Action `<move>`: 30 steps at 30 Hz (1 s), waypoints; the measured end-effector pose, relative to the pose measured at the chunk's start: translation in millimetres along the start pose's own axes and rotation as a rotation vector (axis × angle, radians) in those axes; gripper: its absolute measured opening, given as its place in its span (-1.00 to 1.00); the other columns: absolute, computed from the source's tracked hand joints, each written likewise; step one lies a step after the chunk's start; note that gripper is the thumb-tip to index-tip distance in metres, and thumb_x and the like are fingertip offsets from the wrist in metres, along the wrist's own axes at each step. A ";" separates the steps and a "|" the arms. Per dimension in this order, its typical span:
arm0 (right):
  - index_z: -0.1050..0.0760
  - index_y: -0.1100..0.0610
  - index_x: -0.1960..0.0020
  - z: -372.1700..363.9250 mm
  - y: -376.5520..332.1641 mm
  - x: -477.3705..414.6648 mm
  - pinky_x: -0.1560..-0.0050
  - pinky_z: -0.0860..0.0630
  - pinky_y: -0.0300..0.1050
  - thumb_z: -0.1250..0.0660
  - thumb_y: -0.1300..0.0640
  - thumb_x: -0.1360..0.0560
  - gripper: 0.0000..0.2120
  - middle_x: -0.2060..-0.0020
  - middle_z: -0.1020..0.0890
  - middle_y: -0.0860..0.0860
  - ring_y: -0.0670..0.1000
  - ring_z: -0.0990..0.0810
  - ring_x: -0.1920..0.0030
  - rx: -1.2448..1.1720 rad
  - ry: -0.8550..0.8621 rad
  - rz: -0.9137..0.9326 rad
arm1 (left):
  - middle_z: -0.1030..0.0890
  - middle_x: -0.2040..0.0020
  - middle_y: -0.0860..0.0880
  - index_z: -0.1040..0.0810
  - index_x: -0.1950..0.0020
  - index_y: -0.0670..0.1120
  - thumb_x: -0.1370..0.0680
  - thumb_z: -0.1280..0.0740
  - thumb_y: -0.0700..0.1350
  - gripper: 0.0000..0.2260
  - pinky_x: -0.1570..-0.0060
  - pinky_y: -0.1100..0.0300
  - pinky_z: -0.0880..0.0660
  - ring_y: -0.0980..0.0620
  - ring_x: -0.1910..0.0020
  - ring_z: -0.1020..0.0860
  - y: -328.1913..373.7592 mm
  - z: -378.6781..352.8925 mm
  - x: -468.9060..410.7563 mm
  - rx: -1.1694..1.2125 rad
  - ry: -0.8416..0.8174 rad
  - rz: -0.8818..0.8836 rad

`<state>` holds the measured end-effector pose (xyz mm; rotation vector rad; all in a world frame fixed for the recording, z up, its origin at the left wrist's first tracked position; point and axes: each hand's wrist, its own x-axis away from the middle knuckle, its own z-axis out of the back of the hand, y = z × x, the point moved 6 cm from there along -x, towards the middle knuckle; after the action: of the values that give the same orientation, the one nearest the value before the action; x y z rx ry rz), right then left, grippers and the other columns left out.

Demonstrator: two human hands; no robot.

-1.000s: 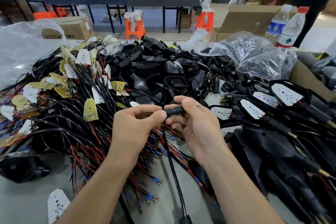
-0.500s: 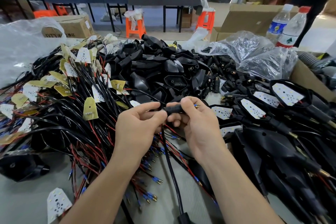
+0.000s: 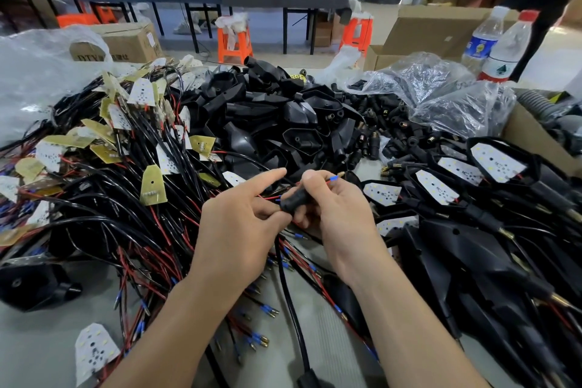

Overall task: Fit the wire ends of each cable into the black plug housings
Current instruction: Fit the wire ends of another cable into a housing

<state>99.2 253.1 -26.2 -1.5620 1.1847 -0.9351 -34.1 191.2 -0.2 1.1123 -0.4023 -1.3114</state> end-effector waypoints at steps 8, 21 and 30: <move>-0.57 0.17 0.14 24.3 -5.1 1.5 0.43 -0.44 -0.23 -0.17 0.05 -0.73 -0.64 0.29 -0.66 0.17 -0.01 -0.49 0.44 -0.270 0.232 0.017 | -0.74 0.29 -0.01 -0.76 0.21 0.12 -0.54 -0.51 -0.13 -0.82 0.23 0.17 -0.67 -0.04 0.28 -0.73 -9.2 -19.4 -0.6 0.226 -0.223 0.183; -0.51 0.13 0.19 17.5 -12.2 1.1 0.50 -0.33 -0.21 -0.30 0.08 -0.66 -0.73 0.34 -0.60 0.17 -0.03 -0.40 0.54 0.055 0.111 0.036 | -0.71 0.36 0.07 -0.71 0.02 0.18 -0.42 -0.62 -0.15 -0.74 0.28 0.27 -0.57 0.14 0.41 -0.65 -12.2 -11.1 -1.5 0.256 -0.019 0.141; -0.53 0.19 -0.07 -0.8 -13.3 9.6 0.15 -0.58 -0.18 -0.18 0.42 -0.62 -0.79 0.21 -0.66 0.07 -0.03 -0.59 0.29 -0.193 -0.189 -0.082 | -0.72 0.29 0.20 -0.65 -0.11 0.28 -0.44 -0.60 -0.03 -0.68 0.21 0.39 -0.52 0.27 0.32 -0.65 -8.9 1.8 -3.0 0.257 0.085 0.054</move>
<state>104.2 244.9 -12.8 -1.8221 1.1089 -0.7237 -41.3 194.4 -5.7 1.3577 -0.5444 -1.1829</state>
